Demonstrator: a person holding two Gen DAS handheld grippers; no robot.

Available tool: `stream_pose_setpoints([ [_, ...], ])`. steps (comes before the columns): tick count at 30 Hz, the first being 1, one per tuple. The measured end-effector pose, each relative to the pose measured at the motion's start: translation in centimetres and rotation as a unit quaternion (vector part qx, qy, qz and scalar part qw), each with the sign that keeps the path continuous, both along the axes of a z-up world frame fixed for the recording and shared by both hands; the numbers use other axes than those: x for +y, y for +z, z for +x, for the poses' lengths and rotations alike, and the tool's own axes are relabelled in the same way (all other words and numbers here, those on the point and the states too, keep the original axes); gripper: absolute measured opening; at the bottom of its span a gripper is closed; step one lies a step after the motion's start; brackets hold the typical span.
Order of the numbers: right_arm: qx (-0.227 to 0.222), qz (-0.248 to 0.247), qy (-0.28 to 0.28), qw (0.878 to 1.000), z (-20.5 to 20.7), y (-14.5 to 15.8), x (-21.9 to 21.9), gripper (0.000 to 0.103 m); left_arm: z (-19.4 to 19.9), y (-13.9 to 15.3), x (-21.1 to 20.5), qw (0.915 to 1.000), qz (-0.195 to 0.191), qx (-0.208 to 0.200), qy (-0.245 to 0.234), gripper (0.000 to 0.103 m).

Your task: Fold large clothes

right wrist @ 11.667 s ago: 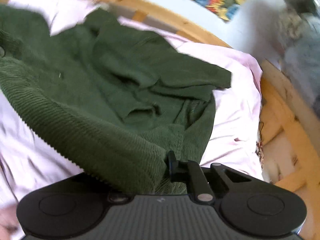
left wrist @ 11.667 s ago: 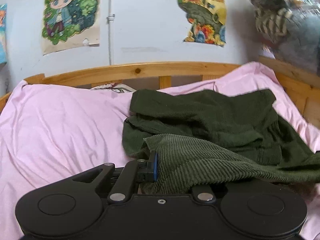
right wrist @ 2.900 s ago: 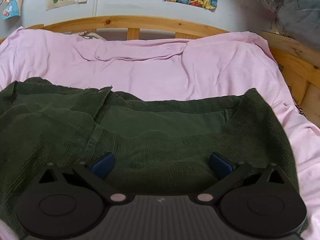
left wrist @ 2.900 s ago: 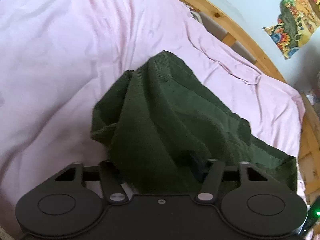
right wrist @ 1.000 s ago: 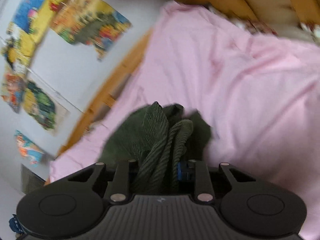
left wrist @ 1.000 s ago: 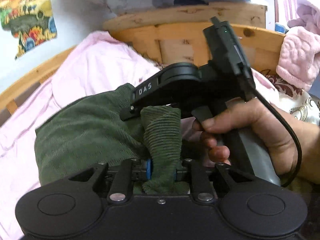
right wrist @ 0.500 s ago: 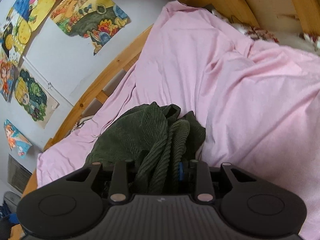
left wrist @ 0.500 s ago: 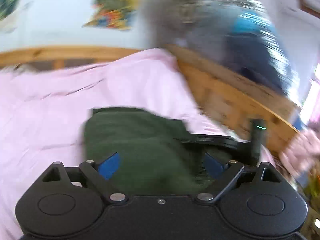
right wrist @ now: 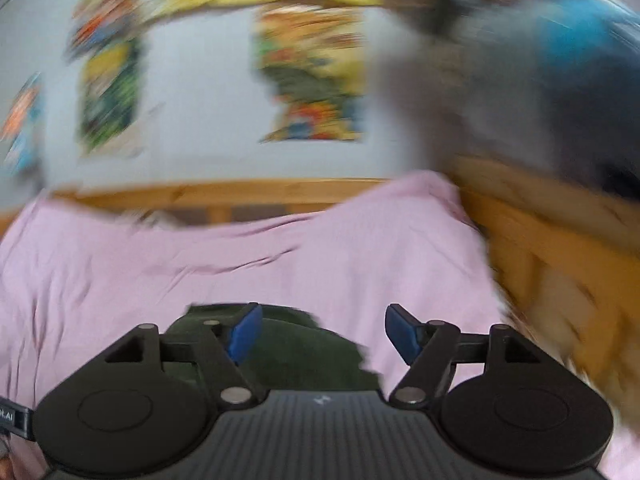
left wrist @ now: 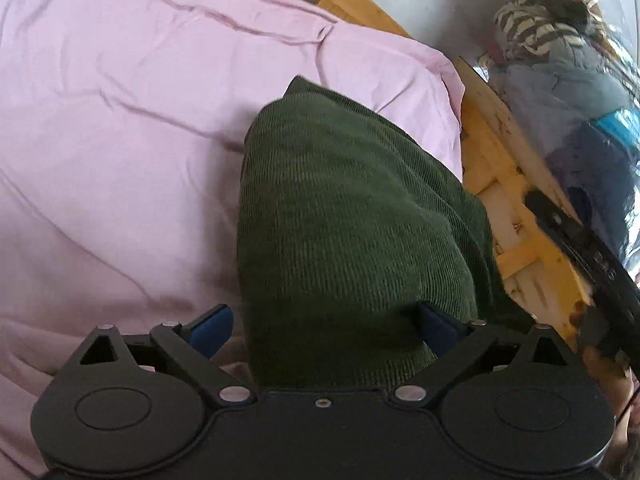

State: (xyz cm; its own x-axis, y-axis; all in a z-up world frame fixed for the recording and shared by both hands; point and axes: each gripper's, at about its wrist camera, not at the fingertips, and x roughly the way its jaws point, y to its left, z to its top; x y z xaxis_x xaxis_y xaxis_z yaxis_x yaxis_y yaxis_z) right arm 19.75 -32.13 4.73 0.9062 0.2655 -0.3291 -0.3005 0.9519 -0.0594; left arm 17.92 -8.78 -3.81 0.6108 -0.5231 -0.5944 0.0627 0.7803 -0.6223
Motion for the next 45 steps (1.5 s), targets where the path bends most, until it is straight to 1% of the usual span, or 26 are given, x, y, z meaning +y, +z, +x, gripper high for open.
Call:
stream_pose_setpoints([
  [2, 0.011, -0.040, 0.044, 0.998, 2.0, -0.6, 2.6, 0.056, 0.3, -0.2, 0.0, 1.0000, -0.002, -0.005, -0.004, 0.100],
  [3, 0.024, -0.057, 0.057, 0.996, 3.1, -1.2, 3.7, 0.047, 0.3, -0.1, 0.0, 0.9999, 0.004, -0.012, -0.006, 0.101],
  [4, 0.037, -0.065, 0.065, 0.995, 4.1, -2.0, 4.3, 0.043, 0.3, -0.1, 0.0, 0.9997, 0.012, -0.021, -0.008, 0.102],
  [7, 0.079, -0.088, 0.077, 0.990, 5.8, -6.0, 5.3, 0.041, 0.3, -0.5, 0.2, 0.9994, 0.010, -0.032, -0.009, 0.102],
  [10, 0.082, -0.057, 0.061, 0.993, 5.6, -9.9, 4.8, 0.039, 0.9, -1.4, -0.4, 0.9994, 0.017, -0.027, -0.014, 0.102],
  [12, 0.086, -0.041, 0.052, 0.994, 5.9, -11.2, 4.5, 0.035, 1.2, -2.3, -0.6, 0.9994, 0.015, -0.024, -0.021, 0.102],
  [15, 0.086, -0.042, 0.051, 0.994, 6.5, -12.3, 4.2, 0.032, 2.6, -3.6, -0.7, 0.9995, -0.014, -0.001, -0.030, 0.102],
  [17, 0.087, -0.026, 0.053, 0.994, 7.1, -13.0, 3.7, 0.032, 3.4, -4.5, -0.7, 0.9987, -0.032, 0.009, -0.039, 0.103],
  [20, 0.086, -0.014, 0.055, 0.995, 7.3, -12.8, 3.1, 0.032, 4.0, -5.4, -0.8, 0.9973, -0.056, 0.012, -0.046, 0.103],
  [22, 0.087, 0.011, 0.055, 0.995, 7.0, -12.1, 2.3, 0.032, 3.8, -5.1, -0.5, 0.9968, -0.062, 0.013, -0.048, 0.102],
  [24, 0.087, 0.034, 0.036, 0.995, 7.0, -10.9, 1.9, 0.035, 3.4, -3.9, 0.0, 0.9971, -0.062, 0.023, -0.039, 0.101],
  [26, 0.074, 0.044, 0.001, 0.996, 6.1, -9.6, 1.3, 0.038, 2.7, -1.9, 0.2, 0.9991, -0.037, -0.003, -0.020, 0.100],
  [27, 0.071, 0.045, -0.006, 0.996, 5.8, -9.3, 1.0, 0.038, 2.1, -0.6, 0.2, 0.9993, -0.009, -0.035, -0.007, 0.100],
  [28, 0.069, 0.043, -0.012, 0.997, 5.5, -9.0, 0.9, 0.038, 1.4, 0.8, -0.2, 0.9964, 0.030, -0.079, 0.007, 0.102],
  [29, 0.070, 0.040, -0.019, 0.997, 5.4, -8.8, 0.7, 0.040, 1.0, 2.2, -0.9, 0.9888, 0.076, -0.127, 0.020, 0.102],
  [30, 0.071, 0.035, -0.038, 0.996, 5.2, -8.7, 0.5, 0.049, 0.8, 3.0, -1.5, 0.9825, 0.106, -0.152, 0.024, 0.102],
  [31, 0.073, 0.036, -0.054, 0.995, 5.0, -8.6, 0.2, 0.052, 0.9, 3.6, -2.3, 0.9756, 0.137, -0.171, 0.020, 0.102],
  [32, 0.077, 0.046, -0.064, 0.994, 4.9, -8.5, -0.4, 0.051, 1.1, 3.9, -3.4, 0.9688, 0.165, -0.185, 0.007, 0.102],
  [33, 0.084, 0.059, -0.067, 0.992, 4.7, -8.3, -1.1, 0.046, 1.4, 4.1, -4.1, 0.9649, 0.178, -0.193, -0.008, 0.101],
  [34, 0.092, 0.067, -0.068, 0.991, 4.7, -8.2, -1.8, 0.038, 1.6, 3.9, -4.9, 0.9602, 0.191, -0.201, -0.032, 0.093],
  [35, 0.098, 0.067, -0.064, 0.991, 4.7, -8.2, -2.1, 0.035, 1.9, 3.5, -5.5, 0.9578, 0.202, -0.198, -0.051, 0.079],
  [36, 0.108, 0.057, -0.056, 0.991, 4.9, -8.5, -2.3, 0.032, 2.2, 2.9, -6.1, 0.9570, 0.209, -0.188, -0.070, 0.077],
  [39, 0.144, 0.031, -0.036, 0.988, 6.3, -10.0, -1.9, 0.030, 2.0, 1.8, -6.2, 0.9546, 0.209, -0.201, -0.066, 0.077],
  [42, 0.144, -0.011, -0.031, 0.989, 7.1, -10.8, -0.5, 0.030, 2.3, 1.2, -6.9, 0.9479, 0.233, -0.204, -0.075, 0.076],
  [43, 0.142, -0.014, -0.032, 0.989, 7.2, -11.1, -0.2, 0.030, 2.3, 1.0, -7.3, 0.9472, 0.236, -0.203, -0.076, 0.076],
  [45, 0.140, -0.009, -0.033, 0.990, 7.3, -11.6, -0.1, 0.029, 2.7, 0.7, -7.1, 0.9499, 0.232, -0.197, -0.072, 0.075],
])
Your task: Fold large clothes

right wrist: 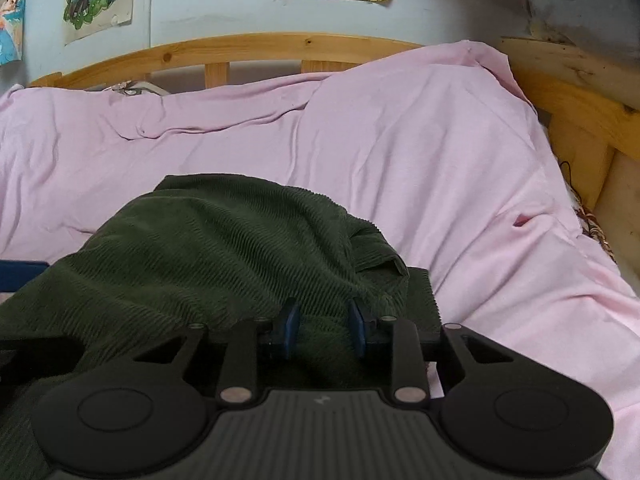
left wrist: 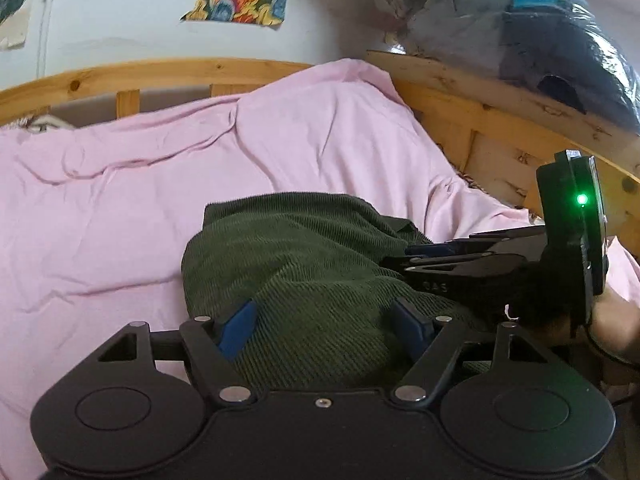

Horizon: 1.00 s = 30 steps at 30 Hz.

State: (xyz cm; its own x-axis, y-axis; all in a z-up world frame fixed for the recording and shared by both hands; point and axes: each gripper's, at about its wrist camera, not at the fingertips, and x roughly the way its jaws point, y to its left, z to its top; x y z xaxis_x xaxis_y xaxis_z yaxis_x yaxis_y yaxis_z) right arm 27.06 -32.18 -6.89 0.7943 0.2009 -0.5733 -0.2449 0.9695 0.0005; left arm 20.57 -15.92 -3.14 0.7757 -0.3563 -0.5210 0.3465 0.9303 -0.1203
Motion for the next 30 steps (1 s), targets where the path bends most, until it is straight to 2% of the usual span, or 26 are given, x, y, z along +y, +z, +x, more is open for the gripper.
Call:
stream_pose_setpoints([
  [2, -0.005, -0.004, 0.000, 1.000, 0.0, -0.4, 0.2, 0.030, 0.0, -0.4, 0.1, 1.0000, -0.003, 0.000, 0.002, 0.075],
  [5, -0.022, -0.006, 0.000, 1.000, -0.6, -0.5, 0.3, 0.031, -0.7, -1.0, -0.6, 0.9995, 0.023, -0.024, 0.003, 0.075],
  [7, -0.028, -0.002, 0.000, 1.000, -1.2, 0.1, 0.1, 0.032, -0.8, -0.8, -0.4, 0.9995, 0.019, -0.023, 0.005, 0.076],
  [9, -0.028, 0.007, -0.009, 1.000, -2.6, 1.9, -0.1, 0.032, -1.3, 0.1, 0.3, 0.9998, -0.002, -0.018, 0.013, 0.076],
  [11, -0.025, 0.014, -0.018, 0.999, -5.0, 3.7, -0.6, 0.034, -2.6, 1.7, 1.8, 0.9986, -0.042, -0.005, 0.030, 0.078],
  [12, -0.015, 0.016, -0.016, 1.000, -5.9, 4.3, -0.8, 0.041, -3.5, 2.4, 2.5, 0.9980, -0.055, -0.005, 0.032, 0.082],
  [14, 0.013, 0.006, 0.000, 1.000, -7.4, 5.1, -1.1, 0.045, -5.8, 3.3, 3.8, 0.9962, -0.077, -0.008, 0.039, 0.099],
  [15, 0.017, 0.004, 0.007, 1.000, -7.9, 5.5, -1.2, 0.045, -6.7, 3.3, 4.3, 0.9952, -0.090, -0.008, 0.038, 0.099],
  [17, 0.035, -0.005, 0.015, 0.999, -8.4, 5.7, -1.4, 0.045, -7.5, 2.9, 4.6, 0.9948, -0.098, 0.017, 0.022, 0.095],
  [19, 0.057, -0.004, 0.015, 0.998, -8.1, 5.1, -1.4, 0.045, -7.1, 1.9, 4.0, 0.9954, -0.076, 0.053, 0.024, 0.086],
  [20, 0.077, -0.004, 0.014, 0.997, -7.6, 4.6, -1.3, 0.045, -6.7, 1.1, 3.9, 0.9943, -0.072, 0.075, 0.025, 0.086],
  [21, 0.088, -0.006, 0.012, 0.996, -7.3, 4.0, -1.2, 0.046, -6.3, 0.5, 4.0, 0.9917, -0.084, 0.094, 0.025, 0.086],
  [22, 0.095, -0.010, 0.010, 0.995, -7.0, 3.6, -1.1, 0.047, -5.8, -0.1, 4.2, 0.9869, -0.108, 0.117, 0.024, 0.088],
  [24, 0.103, -0.021, 0.010, 0.994, -6.7, 3.1, -0.6, 0.048, -5.1, -1.0, 4.7, 0.9799, -0.132, 0.147, 0.026, 0.093],
  [26, 0.103, -0.029, 0.009, 0.994, -6.7, 2.7, -0.4, 0.048, -4.7, -2.0, 4.9, 0.9771, -0.140, 0.158, 0.028, 0.100],
  [29, 0.101, -0.030, 0.008, 0.994, -6.9, 2.4, -0.4, 0.048, -4.4, -3.0, 5.3, 0.9704, -0.163, 0.176, 0.031, 0.101],
  [30, 0.102, -0.027, 0.007, 0.994, -6.8, 2.4, -0.5, 0.049, -4.3, -3.0, 5.2, 0.9705, -0.162, 0.176, 0.030, 0.101],
])
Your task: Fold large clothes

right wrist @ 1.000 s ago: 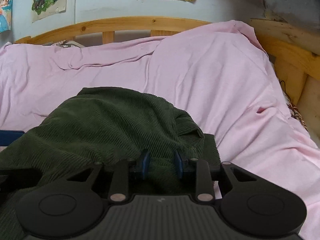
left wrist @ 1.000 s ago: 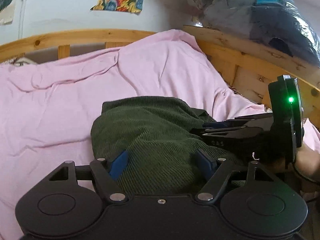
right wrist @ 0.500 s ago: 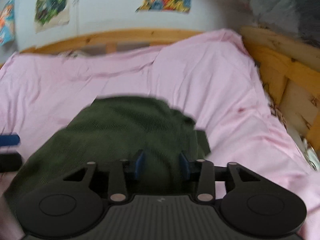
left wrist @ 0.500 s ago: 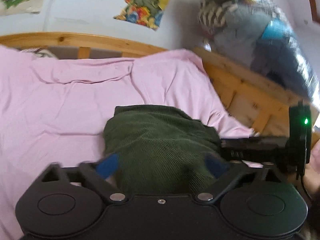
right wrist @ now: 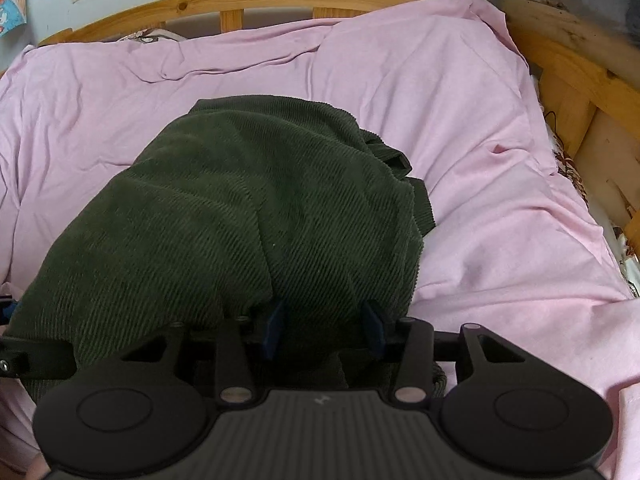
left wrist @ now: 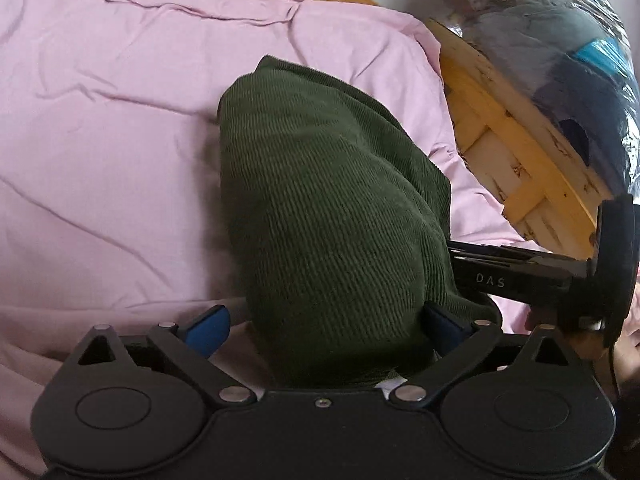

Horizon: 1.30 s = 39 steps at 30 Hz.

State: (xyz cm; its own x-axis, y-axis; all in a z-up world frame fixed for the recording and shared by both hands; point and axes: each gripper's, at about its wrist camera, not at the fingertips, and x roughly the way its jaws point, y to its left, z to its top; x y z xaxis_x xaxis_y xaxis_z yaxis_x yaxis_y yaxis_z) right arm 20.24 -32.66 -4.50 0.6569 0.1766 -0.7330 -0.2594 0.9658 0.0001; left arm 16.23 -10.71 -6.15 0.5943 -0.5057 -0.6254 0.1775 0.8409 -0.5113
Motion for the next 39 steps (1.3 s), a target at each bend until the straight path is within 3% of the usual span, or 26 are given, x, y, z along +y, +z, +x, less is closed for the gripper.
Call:
stream_pose_setpoints([
  [18, -0.010, -0.007, -0.010, 1.000, 0.0, 0.0, 0.3, 0.055, -0.2, 0.0, -0.1, 0.9998, 0.002, -0.020, -0.008, 0.102],
  [20, -0.013, -0.005, -0.015, 1.000, 0.0, 0.1, 0.1, 0.059, -0.4, -0.1, 0.2, 0.9995, -0.008, -0.029, -0.005, 0.103],
  [21, -0.014, -0.003, -0.020, 1.000, 0.0, 0.1, 0.0, 0.066, -0.5, -0.3, 0.2, 0.9993, -0.013, -0.034, -0.004, 0.103],
  [22, -0.016, -0.006, -0.034, 0.999, 0.1, 0.1, -0.2, 0.082, -0.5, -0.4, 0.3, 0.9991, -0.020, -0.036, -0.003, 0.103],
  [23, -0.015, -0.004, -0.053, 0.998, 0.3, 0.1, -0.6, 0.089, -0.4, -0.6, 0.4, 0.9989, -0.031, -0.034, -0.003, 0.103],
  [24, -0.011, 0.011, -0.070, 0.997, 0.4, 0.1, -1.3, 0.096, -0.3, -0.8, 0.6, 0.9986, -0.044, -0.028, -0.004, 0.103],
  [29, 0.004, 0.172, -0.102, 0.980, 0.6, 0.0, -5.4, 0.098, 0.3, -1.4, 0.8, 0.9974, -0.072, -0.002, -0.006, 0.103],
  [34, 0.029, 0.328, -0.103, 0.939, 1.2, -1.4, -7.9, 0.102, 0.5, -1.4, 0.6, 0.9977, -0.067, -0.001, -0.008, 0.103],
  [36, 0.038, 0.346, -0.114, 0.931, 1.8, -2.1, -8.5, 0.102, 0.4, -1.1, 0.9, 0.9977, -0.067, -0.001, -0.010, 0.103],
  [39, 0.017, 0.351, -0.111, 0.930, 2.3, -1.9, -9.0, 0.102, 0.4, 0.3, 1.2, 0.9982, -0.054, -0.021, -0.018, 0.102],
])
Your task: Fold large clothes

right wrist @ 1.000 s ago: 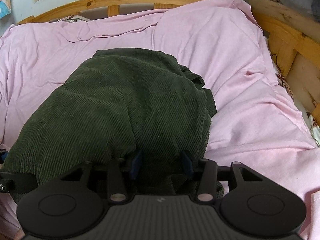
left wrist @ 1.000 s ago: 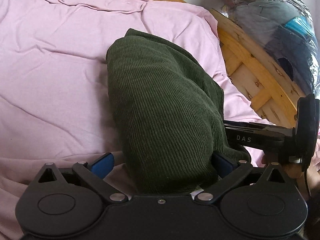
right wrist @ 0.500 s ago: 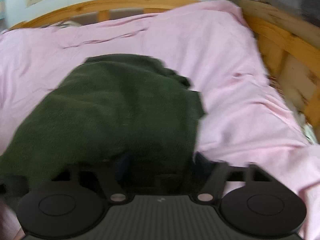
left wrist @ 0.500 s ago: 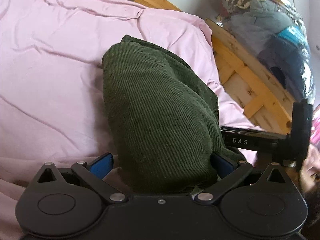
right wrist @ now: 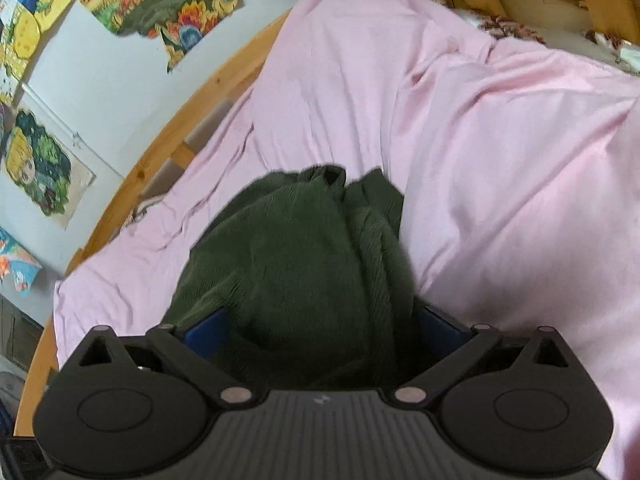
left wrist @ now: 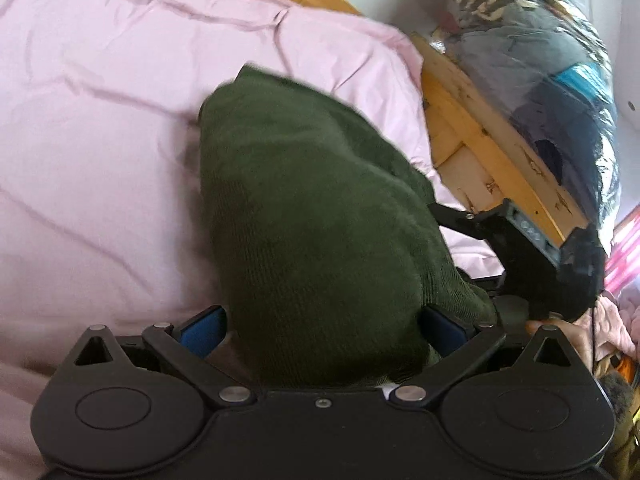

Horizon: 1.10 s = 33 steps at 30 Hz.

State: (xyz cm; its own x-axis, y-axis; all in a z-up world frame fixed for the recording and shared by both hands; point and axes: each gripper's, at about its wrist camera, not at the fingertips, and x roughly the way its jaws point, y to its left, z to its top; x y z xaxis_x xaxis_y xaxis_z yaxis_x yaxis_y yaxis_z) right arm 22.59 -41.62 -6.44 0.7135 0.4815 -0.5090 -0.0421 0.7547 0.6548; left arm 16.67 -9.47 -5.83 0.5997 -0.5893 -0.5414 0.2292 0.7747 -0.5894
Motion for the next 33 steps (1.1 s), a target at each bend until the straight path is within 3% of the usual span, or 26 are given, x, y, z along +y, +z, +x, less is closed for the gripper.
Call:
stream_pose_setpoints([
  [3, -0.042, -0.024, -0.004, 0.999, 1.1, 0.7, -0.4, 0.102, 0.4, 1.0, 0.6, 0.9998, -0.005, -0.015, 0.010, 0.102],
  [7, -0.093, -0.059, 0.014, 0.994, 3.7, 1.0, -0.7, 0.102, 2.8, 1.0, 1.1, 0.9995, -0.015, 0.013, 0.025, 0.102],
  [14, -0.092, -0.087, 0.050, 0.991, 6.9, 0.0, 0.7, 0.103, 4.8, -0.1, 1.1, 0.9997, -0.019, 0.015, -0.003, 0.103],
  [17, -0.112, -0.096, 0.073, 0.986, 6.7, 0.5, 1.8, 0.103, 4.8, -1.1, 1.9, 0.9983, -0.051, 0.028, -0.002, 0.103],
  [20, -0.078, -0.128, 0.054, 0.987, 7.1, -0.2, 2.0, 0.102, 5.0, -2.0, 2.2, 0.9961, -0.078, 0.042, -0.005, 0.103],
  [24, -0.068, -0.117, 0.049, 0.990, 7.1, -0.7, 1.9, 0.102, 5.5, -2.2, 2.3, 0.9951, -0.083, 0.050, -0.021, 0.103],
  [29, -0.046, -0.074, 0.082, 0.993, 7.3, -1.7, 2.1, 0.103, 6.8, -3.7, 3.1, 0.9866, -0.126, 0.095, -0.039, 0.103],
  [33, -0.036, -0.044, 0.074, 0.996, 7.2, -2.0, 1.7, 0.090, 6.7, -3.6, 2.8, 0.9869, -0.124, 0.094, -0.044, 0.103],
])
